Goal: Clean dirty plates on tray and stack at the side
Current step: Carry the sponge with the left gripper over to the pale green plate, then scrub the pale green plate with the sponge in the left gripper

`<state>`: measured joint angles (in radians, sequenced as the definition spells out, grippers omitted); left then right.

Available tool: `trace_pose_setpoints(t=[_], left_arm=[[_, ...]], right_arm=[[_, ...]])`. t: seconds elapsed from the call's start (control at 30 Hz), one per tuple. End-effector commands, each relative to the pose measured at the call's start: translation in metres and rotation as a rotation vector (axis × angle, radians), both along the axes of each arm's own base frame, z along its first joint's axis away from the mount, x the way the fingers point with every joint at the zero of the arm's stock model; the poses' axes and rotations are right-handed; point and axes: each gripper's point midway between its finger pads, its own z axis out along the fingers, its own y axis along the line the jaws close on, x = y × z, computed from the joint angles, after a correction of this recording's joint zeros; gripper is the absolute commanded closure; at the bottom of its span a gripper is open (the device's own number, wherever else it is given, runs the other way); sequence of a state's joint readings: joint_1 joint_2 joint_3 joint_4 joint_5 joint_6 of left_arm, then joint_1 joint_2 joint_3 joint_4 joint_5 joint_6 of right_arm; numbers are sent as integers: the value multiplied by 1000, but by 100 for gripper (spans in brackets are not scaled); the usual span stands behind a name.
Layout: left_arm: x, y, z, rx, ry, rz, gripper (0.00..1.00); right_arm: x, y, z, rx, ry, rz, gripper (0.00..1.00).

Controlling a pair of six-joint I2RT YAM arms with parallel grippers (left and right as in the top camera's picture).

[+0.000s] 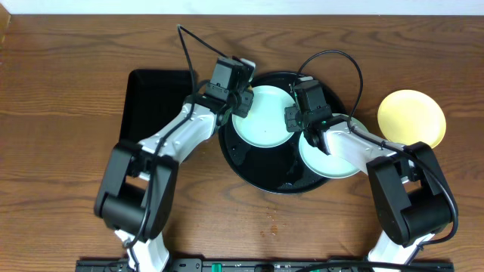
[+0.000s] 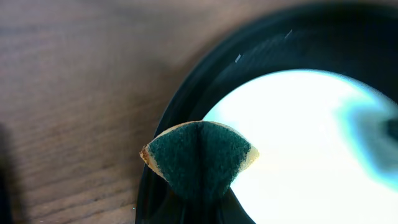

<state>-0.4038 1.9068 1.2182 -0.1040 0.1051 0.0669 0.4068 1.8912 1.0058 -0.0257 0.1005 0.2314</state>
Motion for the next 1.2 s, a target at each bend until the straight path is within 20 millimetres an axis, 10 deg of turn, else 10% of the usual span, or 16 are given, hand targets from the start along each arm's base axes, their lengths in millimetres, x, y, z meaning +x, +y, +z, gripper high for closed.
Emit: trace_pose_setpoints(t=[0.0, 0.47, 0.67, 0.93, 1.17], left_arm=[[8, 2, -8, 29, -8, -6, 93], [8, -9, -46, 0, 43, -40, 92], [5, -22, -36, -24, 27, -48, 92], [8, -36, 23, -72, -85, -72, 93], [4, -30, -3, -38, -24, -61, 93]], right_arm=[[0, -1, 7, 16, -9, -7, 99], [0, -1, 7, 16, -9, -7, 99], [1, -1, 7, 17, -10, -7, 99], [1, -1, 7, 17, -10, -7, 99], [1, -1, 7, 17, -10, -7, 99]])
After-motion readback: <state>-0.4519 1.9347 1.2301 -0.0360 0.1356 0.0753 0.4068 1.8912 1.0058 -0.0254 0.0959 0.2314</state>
